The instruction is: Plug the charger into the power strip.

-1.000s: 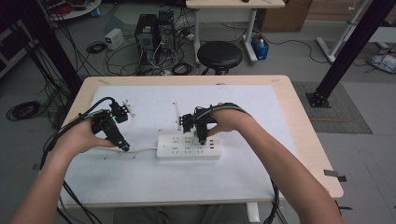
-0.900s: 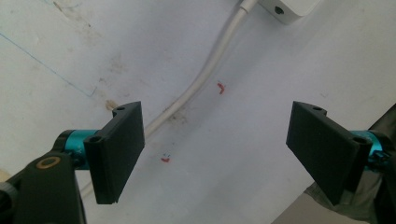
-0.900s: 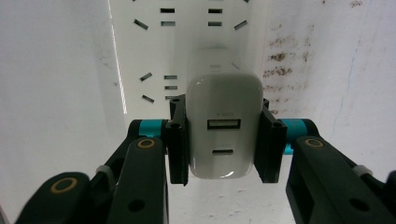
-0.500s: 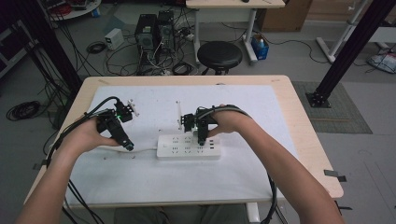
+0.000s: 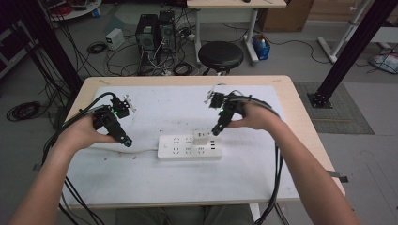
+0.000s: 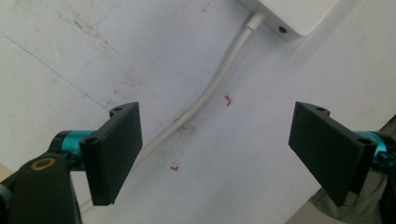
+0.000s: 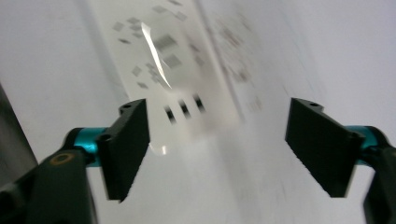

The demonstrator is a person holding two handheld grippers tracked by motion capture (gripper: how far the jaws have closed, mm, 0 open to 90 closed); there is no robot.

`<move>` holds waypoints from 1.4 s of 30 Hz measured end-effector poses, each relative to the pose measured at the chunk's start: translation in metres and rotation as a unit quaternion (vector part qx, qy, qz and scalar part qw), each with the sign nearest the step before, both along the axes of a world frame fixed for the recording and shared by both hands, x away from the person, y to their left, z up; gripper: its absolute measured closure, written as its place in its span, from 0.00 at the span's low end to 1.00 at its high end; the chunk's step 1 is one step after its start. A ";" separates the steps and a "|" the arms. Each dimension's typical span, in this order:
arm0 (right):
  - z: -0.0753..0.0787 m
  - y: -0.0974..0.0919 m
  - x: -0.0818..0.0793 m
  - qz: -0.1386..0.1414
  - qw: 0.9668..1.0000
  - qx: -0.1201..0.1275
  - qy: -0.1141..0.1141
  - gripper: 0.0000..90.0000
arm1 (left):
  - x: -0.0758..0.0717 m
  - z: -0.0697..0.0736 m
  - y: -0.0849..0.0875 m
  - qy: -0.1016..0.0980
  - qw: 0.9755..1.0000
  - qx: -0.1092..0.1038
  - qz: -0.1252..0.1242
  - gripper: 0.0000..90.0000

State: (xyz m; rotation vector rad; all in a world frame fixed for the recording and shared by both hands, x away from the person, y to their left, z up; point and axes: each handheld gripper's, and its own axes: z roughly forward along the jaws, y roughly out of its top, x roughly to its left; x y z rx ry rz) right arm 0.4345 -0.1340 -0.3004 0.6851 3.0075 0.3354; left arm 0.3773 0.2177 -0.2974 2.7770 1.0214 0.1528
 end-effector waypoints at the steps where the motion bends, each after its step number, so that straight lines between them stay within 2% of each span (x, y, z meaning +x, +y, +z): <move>1: 0.005 -0.011 0.001 -0.029 1.000 -0.008 -0.007 0.24 | 0.002 0.002 0.001 0.000 1.000 0.006 -0.003 0.19; 2: 0.010 -0.022 0.002 -0.058 0.998 -0.017 -0.011 0.24 | 0.002 0.004 0.002 -0.002 1.000 0.006 0.001 0.18; 3: 0.010 -0.022 0.002 -0.058 0.998 -0.017 -0.011 0.24 | 0.002 0.004 0.002 -0.002 1.000 0.006 0.001 0.18; 4: 0.013 -0.032 0.002 -0.099 0.995 -0.022 -0.006 0.24 | 0.005 0.007 0.004 -0.001 1.000 0.007 0.001 0.18; 5: 0.020 -0.058 0.001 -0.168 0.985 -0.043 -0.004 0.24 | 0.006 0.009 0.004 -0.003 1.000 0.004 0.004 0.18; 6: 0.021 -0.066 0.001 -0.184 0.982 -0.051 -0.002 0.24 | 0.008 0.010 0.004 -0.005 1.000 0.005 0.005 0.18; 7: 0.023 -0.074 0.000 -0.212 0.976 -0.058 0.003 0.24 | 0.009 0.011 0.005 -0.006 1.000 0.005 0.008 0.18; 9: 0.025 -0.090 -0.002 -0.237 0.969 -0.072 -0.006 0.24 | 0.013 0.015 0.007 -0.007 1.000 0.012 0.008 0.18; 10: 0.026 -0.099 -0.003 -0.251 0.965 -0.077 -0.006 0.24 | 0.014 0.016 0.007 -0.009 1.000 0.007 0.013 0.18; 13: 0.029 -0.116 -0.005 -0.280 0.957 -0.069 0.006 0.24 | 0.018 0.018 0.010 -0.008 1.000 0.006 0.014 0.18; 16: 0.032 -0.124 -0.008 -0.291 0.954 -0.066 0.008 0.24 | 0.021 0.018 0.010 -0.009 1.000 0.003 0.021 0.18; 19: 0.034 -0.128 -0.010 -0.293 0.954 -0.065 0.005 0.24 | 0.022 0.019 0.011 -0.013 0.999 -0.003 0.029 0.18; 22: 0.036 -0.130 -0.011 -0.294 0.953 -0.066 0.003 0.24 | 0.022 0.019 0.010 -0.014 1.000 -0.001 0.028 0.18; 23: 0.037 -0.132 -0.011 -0.296 0.953 -0.066 0.002 0.24 | 0.022 0.020 0.010 -0.013 1.000 0.005 0.023 0.18; 27: 0.036 -0.133 -0.011 -0.295 0.953 -0.066 0.003 0.24 | 0.021 0.021 0.006 -0.016 0.999 0.005 0.030 0.18; 38: 0.029 -0.134 -0.011 -0.292 0.954 -0.065 0.008 0.24 | 0.023 0.023 -0.003 -0.016 1.000 0.014 0.021 0.18; 42: 0.027 -0.137 -0.011 -0.295 0.953 -0.064 0.010 0.24 | 0.023 0.023 -0.004 -0.018 1.000 0.013 0.020 0.18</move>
